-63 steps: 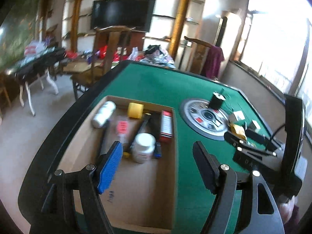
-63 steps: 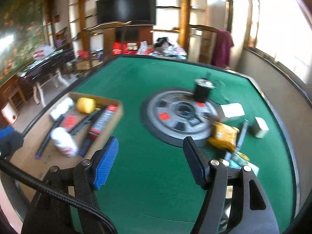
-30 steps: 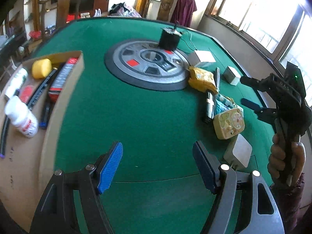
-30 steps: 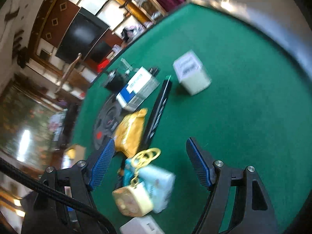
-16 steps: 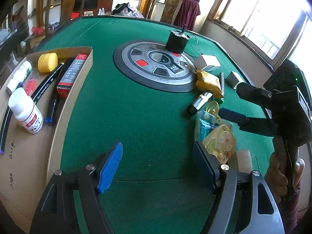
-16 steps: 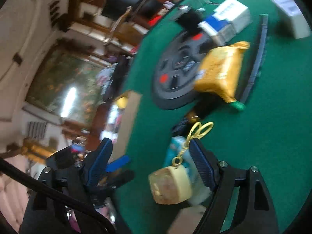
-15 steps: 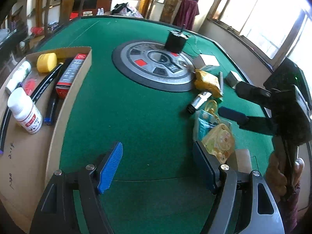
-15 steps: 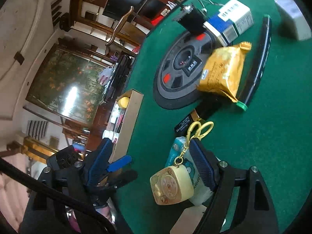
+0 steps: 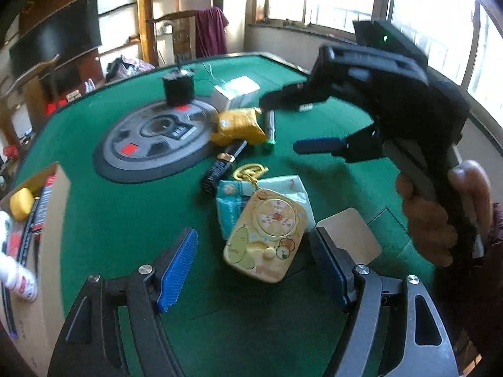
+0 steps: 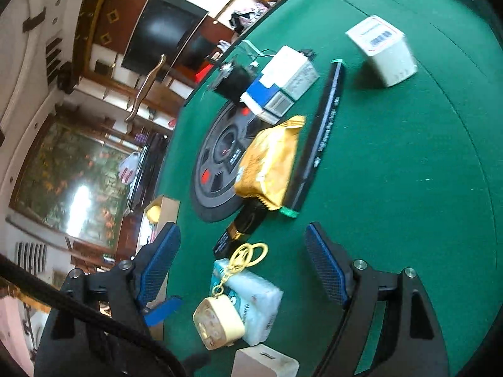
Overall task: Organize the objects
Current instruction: 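Move both grippers from the tray back to the table items, then grasp the yellow soap box with the left gripper and lift it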
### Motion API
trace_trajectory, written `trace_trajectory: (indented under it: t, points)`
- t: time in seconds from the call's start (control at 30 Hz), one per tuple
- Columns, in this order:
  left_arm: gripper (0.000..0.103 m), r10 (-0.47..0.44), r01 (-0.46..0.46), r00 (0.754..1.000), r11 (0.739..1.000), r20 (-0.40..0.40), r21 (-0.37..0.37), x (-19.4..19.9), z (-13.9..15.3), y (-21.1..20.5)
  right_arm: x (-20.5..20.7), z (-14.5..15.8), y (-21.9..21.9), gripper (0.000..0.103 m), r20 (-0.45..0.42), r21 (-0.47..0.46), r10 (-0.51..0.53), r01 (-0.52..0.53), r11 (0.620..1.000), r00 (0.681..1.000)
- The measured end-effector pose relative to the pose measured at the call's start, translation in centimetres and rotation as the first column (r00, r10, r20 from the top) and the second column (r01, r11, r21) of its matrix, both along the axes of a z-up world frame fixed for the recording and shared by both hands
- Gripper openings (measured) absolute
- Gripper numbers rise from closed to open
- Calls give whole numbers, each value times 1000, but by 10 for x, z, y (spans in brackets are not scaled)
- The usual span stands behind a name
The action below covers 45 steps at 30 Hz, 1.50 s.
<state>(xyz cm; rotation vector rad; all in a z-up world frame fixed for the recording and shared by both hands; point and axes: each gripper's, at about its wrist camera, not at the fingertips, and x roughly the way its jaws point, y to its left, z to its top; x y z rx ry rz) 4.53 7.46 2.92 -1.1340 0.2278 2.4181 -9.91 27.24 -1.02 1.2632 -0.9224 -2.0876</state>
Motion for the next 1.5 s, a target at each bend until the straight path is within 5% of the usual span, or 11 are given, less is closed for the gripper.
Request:
trace_trajectory:
  t: [0.17,0.27,0.87,1.23,1.5]
  points:
    - [67,4,-4,999,1000,35,12,-10,-6,9,-1,-5,11,82,18,-26,-29,29,999,999]
    - [42,16,-15,998,1000,61,-8,-12,-11,11,-3,-6,12,82,17,-19,-36,36,999,999]
    - [41,268,-271,962,959,56,81,-7,7,-93,-3,-4,6,82,-2,66,-19,20,998,1000]
    - [43,261,-261,965,965,-13,-2,-21,2,-65,-3,-3,8,82,-6,71,-20,20,997,1000]
    - [44,279,-280,960,960,31,4,-42,-18,-55,-3,-3,7,82,-7,72,-20,20,997,1000]
